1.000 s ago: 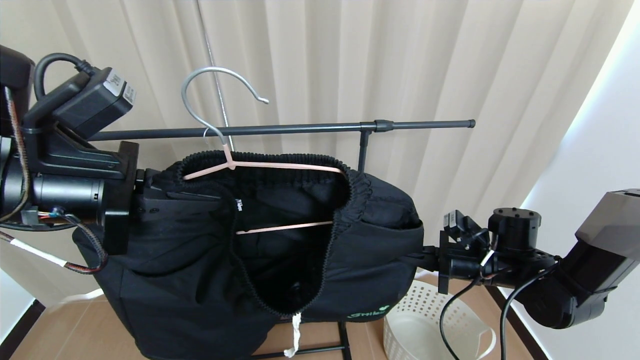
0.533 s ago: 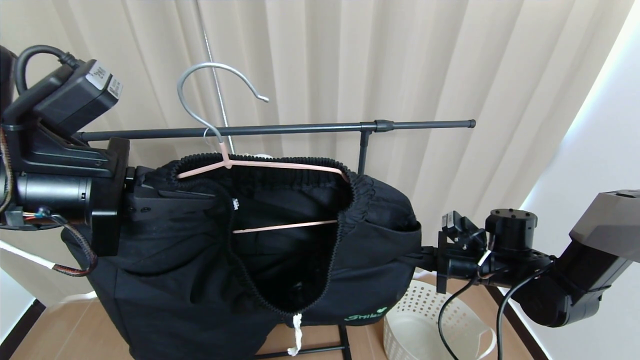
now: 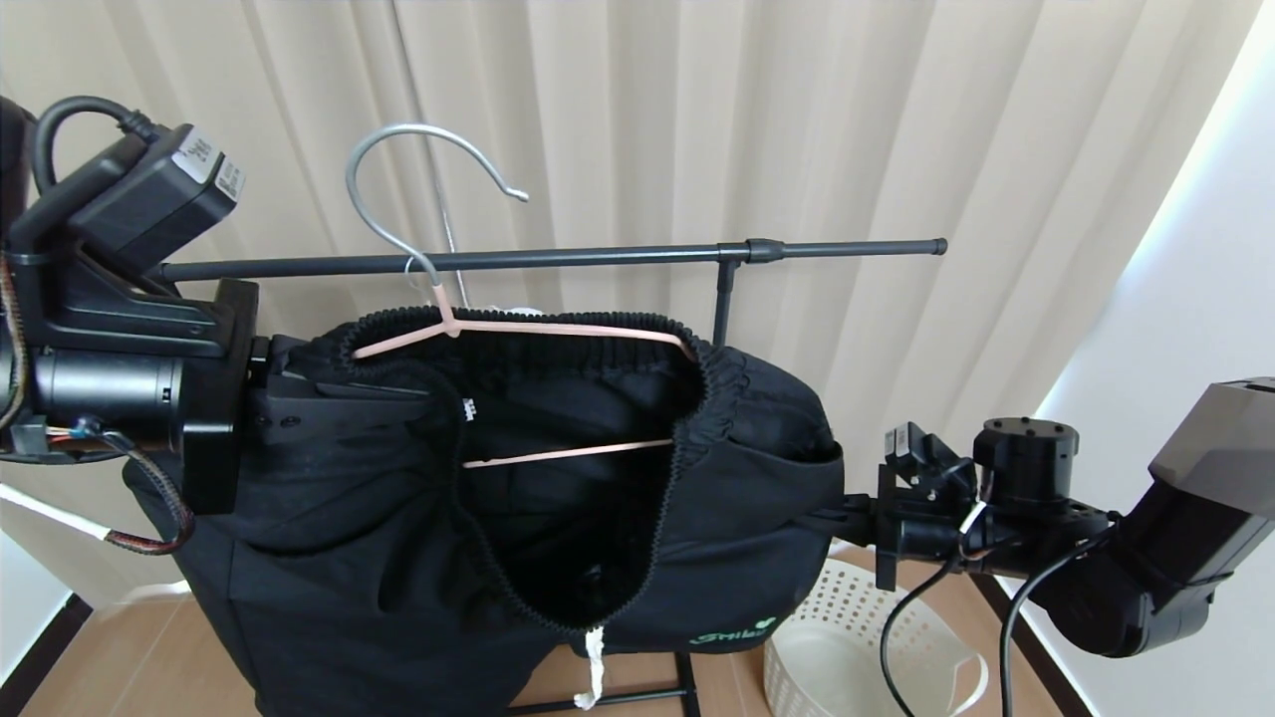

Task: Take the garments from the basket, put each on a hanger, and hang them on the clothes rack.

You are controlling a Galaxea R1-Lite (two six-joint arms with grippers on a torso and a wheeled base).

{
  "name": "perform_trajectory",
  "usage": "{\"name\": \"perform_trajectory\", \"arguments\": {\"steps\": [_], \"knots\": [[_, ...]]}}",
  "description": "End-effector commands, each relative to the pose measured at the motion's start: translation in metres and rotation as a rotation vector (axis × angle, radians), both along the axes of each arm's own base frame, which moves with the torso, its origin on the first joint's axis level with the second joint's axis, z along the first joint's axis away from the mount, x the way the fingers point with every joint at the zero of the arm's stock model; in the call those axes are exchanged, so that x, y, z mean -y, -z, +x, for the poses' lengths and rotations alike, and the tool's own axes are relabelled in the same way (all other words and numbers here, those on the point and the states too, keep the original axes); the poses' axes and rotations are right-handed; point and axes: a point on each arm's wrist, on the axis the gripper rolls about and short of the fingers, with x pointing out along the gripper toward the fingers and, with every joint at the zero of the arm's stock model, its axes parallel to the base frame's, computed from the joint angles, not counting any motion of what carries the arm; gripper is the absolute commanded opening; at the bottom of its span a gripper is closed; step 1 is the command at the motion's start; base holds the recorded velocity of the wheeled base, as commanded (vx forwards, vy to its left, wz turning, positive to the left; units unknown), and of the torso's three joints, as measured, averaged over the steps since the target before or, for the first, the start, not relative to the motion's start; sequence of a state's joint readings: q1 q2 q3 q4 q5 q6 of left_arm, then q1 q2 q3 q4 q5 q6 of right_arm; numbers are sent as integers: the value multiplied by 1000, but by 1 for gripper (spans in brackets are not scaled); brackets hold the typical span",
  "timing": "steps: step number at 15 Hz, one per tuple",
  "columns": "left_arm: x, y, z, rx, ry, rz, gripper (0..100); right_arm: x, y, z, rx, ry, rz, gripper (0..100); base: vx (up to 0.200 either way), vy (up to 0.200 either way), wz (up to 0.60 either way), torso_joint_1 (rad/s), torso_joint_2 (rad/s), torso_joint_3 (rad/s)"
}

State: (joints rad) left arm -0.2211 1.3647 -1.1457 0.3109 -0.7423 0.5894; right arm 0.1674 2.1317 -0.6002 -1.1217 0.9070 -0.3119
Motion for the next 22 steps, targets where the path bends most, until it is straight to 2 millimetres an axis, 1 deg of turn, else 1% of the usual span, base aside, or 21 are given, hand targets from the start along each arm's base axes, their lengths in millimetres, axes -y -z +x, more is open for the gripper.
{"name": "perform_trajectory", "arguments": {"steps": [1, 5, 8, 9, 10, 11, 13, 15, 17, 18, 19, 22], "knots": [[0, 0, 0, -3, -3, -2, 0, 0, -4, -2, 12, -1, 1, 100, 0, 0, 0, 0, 0, 0], [-4, 3, 1, -15, -24, 0, 0, 1, -10, -9, 63, -7, 6, 100, 0, 0, 0, 0, 0, 0], [-5, 4, 2, -22, -30, 0, 0, 0, -17, -21, 170, -24, 17, 100, 0, 0, 0, 0, 0, 0], [-5, 4, 2, -23, -32, 0, 0, -2, -18, -23, 182, -30, 20, 100, 0, 0, 0, 0, 0, 0], [-5, 5, 2, -42, -39, -8, 0, -9, -28, -31, 232, -57, 33, 100, 0, 0, 0, 0, 0, 0], [-6, 7, 2, -60, -48, -13, 0, -11, -37, -36, 256, -67, 39, 100, 0, 0, 0, 0, 0, 0], [-12, 14, 4, -94, -83, -14, 0, -14, -52, -48, 296, -85, 50, 100, 0, 0, 0, 0, 0, 0], [-13, 24, 5, -114, -91, -9, 0, -15, -69, -60, 348, -92, 62, 100, 0, 0, 0, 0, 0, 0], [-18, 36, 8, -127, -116, -9, 0, -18, -80, -69, 372, -100, 72, 100, 0, 0, 0, 0, 0, 0], [-19, 42, 11, -133, -123, -8, 0, -22, -84, -74, 379, -102, 80, 100, 0, 0, 0, 0, 0, 0], [-19, 50, 16, -142, -133, -11, 0, -30, -87, -80, 373, -84, 87, 100, 0, 0, 0, 0, 0, 0], [-19, 60, 24, -188, -183, -1, 0, -38, -92, -82, 374, -38, 97, 100, 0, 0, 0, 0, 0, 0]]}}
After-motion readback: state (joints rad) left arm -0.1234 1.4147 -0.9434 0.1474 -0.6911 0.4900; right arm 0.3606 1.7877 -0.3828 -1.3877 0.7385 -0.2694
